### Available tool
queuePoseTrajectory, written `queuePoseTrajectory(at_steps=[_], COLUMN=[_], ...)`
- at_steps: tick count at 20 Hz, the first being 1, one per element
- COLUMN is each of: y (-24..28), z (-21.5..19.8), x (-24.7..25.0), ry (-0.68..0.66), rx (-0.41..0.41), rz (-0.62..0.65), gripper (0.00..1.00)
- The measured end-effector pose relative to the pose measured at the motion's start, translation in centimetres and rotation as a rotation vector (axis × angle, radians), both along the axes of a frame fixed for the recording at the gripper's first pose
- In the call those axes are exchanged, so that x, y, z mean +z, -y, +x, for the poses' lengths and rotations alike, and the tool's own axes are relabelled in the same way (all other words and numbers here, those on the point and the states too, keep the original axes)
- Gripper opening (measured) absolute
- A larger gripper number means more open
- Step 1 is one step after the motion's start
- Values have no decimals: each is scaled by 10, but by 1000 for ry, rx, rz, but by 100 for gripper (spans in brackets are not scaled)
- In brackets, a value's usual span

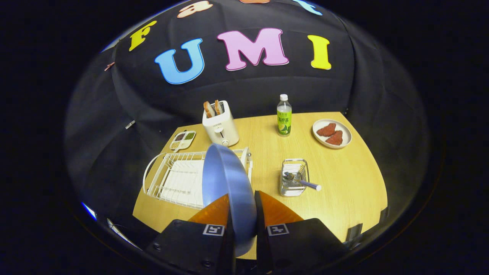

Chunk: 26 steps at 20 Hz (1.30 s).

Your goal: Take the plate from the dish rack, then take the spoon from the basket and place it into the plate.

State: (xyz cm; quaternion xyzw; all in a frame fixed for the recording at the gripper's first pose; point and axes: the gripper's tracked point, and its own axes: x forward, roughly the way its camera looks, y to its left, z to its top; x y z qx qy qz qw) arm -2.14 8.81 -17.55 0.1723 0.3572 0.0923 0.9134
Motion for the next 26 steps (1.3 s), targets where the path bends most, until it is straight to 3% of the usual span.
queuePoseTrajectory(at_steps=[9, 15, 21, 26], y=[28, 31, 24, 29], z=[-86, -94, -94, -90], x=[-78, -136, -174, -190], ry=[-180, -274, -333, -367], rx=[15, -15, 16, -33], rz=[113, 236, 226, 219], gripper=[26, 26, 26, 30])
